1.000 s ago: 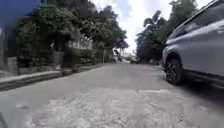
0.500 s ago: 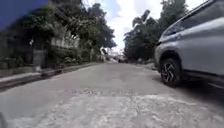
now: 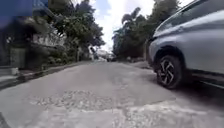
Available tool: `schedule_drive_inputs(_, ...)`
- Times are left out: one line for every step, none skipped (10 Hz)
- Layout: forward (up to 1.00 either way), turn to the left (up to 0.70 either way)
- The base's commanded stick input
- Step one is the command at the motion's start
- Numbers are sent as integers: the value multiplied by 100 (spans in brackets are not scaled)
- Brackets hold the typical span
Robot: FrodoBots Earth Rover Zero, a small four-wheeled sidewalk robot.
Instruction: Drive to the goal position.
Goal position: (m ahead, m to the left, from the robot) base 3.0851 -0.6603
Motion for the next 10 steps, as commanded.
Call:
schedule_drive_inputs(100,0)
schedule_drive_inputs(100,0)
schedule_drive_inputs(100,0)
schedule_drive_inputs(100,0)
schedule_drive_inputs(100,0)
schedule_drive_inputs(100,0)
schedule_drive_inputs(100,0)
schedule_drive_inputs(100,0)
schedule_drive_inputs(100,0)
schedule_drive_inputs(100,0)
